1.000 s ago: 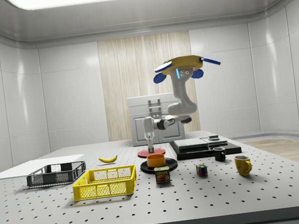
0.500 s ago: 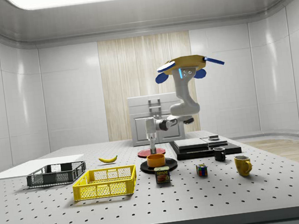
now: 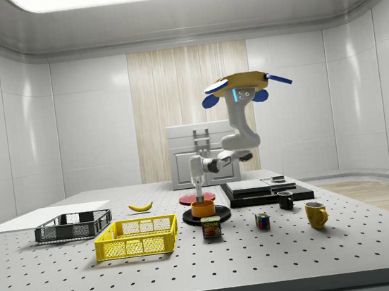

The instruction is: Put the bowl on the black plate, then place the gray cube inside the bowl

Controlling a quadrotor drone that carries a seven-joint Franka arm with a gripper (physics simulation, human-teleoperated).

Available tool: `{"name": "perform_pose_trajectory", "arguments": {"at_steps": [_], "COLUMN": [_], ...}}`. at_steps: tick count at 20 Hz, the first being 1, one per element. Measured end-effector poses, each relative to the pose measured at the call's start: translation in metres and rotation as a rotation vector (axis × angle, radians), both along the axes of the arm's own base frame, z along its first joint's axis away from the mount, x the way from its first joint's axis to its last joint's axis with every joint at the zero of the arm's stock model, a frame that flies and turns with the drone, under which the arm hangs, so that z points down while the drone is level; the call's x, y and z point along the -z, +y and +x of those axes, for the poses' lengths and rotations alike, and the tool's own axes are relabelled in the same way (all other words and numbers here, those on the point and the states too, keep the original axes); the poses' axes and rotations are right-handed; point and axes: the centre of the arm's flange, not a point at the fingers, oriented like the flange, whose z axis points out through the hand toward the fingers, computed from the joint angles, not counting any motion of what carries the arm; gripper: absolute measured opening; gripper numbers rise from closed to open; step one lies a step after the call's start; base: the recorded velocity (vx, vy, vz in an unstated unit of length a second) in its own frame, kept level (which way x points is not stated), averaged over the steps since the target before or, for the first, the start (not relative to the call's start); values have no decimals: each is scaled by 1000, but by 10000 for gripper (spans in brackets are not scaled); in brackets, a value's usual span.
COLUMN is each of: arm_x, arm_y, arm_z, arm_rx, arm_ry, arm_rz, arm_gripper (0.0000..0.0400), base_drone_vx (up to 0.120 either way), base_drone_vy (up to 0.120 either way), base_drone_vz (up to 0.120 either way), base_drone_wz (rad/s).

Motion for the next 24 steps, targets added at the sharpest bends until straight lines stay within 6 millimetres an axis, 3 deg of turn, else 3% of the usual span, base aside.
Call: {"name": "perform_pose_trajectory", "arguments": {"at_steps": [16,20,24], "arm_x": [-49,-52,-41], "arm_y": [5,5,6], "arm_z": [-9,-10,-10], "arm_rx": [0,-1,-1], "arm_ry": [0,0,0], "arm_rz": [0,0,0], "arm_gripper": [251,340,378], "base_drone_vx": [0,0,0], "base_drone_vy": [0,0,0], "base_drone_vz": [0,0,0], "base_drone_wz": [0,0,0]}}
